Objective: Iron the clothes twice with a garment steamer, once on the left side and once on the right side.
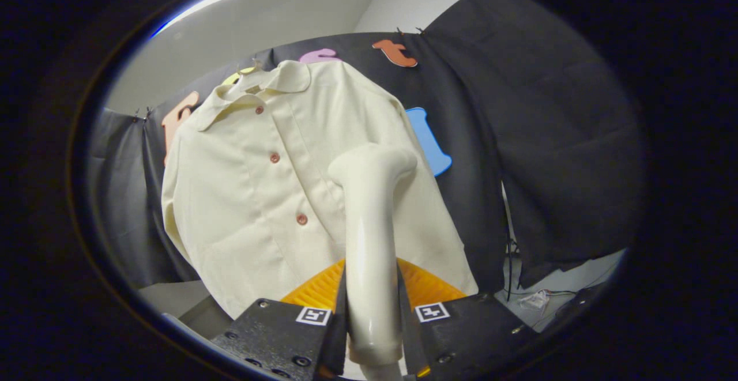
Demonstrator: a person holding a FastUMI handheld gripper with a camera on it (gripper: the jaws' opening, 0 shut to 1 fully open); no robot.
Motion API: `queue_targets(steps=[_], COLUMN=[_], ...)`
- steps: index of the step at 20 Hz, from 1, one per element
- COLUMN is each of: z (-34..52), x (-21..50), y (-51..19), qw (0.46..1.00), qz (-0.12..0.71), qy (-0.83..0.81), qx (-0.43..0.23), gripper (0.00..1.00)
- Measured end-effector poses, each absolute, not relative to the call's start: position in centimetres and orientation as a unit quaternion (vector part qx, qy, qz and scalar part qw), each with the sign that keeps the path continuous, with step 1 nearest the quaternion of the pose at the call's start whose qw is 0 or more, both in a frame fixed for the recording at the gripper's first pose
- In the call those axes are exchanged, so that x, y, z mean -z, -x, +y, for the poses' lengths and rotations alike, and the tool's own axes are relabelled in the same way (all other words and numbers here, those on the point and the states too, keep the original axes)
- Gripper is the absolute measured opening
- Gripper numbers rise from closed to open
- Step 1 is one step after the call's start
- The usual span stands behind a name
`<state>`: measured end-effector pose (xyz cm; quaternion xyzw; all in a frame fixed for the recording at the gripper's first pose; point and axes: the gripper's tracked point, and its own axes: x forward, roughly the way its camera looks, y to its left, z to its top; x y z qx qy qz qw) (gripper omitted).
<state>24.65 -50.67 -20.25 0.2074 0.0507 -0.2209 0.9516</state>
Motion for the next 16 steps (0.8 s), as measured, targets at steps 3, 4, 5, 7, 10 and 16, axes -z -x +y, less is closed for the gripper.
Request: queue_targets(steps=[3, 4, 5, 7, 10, 16], z=[-50.4, -50.2, -50.1, -50.0, -50.0, -49.5], x=[22.3, 23.0, 23.6, 24.7, 26.5, 30.8], y=[-23.9, -23.6, -23.2, -22.4, -21.3, -19.5], qw=[0.95, 0.95, 0.95, 0.949, 0.947, 0.938], qz=[0.062, 0.067, 0.073, 0.081, 0.092, 0.117], qy=[-0.213, -0.213, -0.211, -0.21, -0.214, -0.233], qx=[0.22, 0.22, 0.22, 0.22, 0.223, 0.227], gripper=[0.39, 0.39, 0.39, 0.39, 0.39, 0.39])
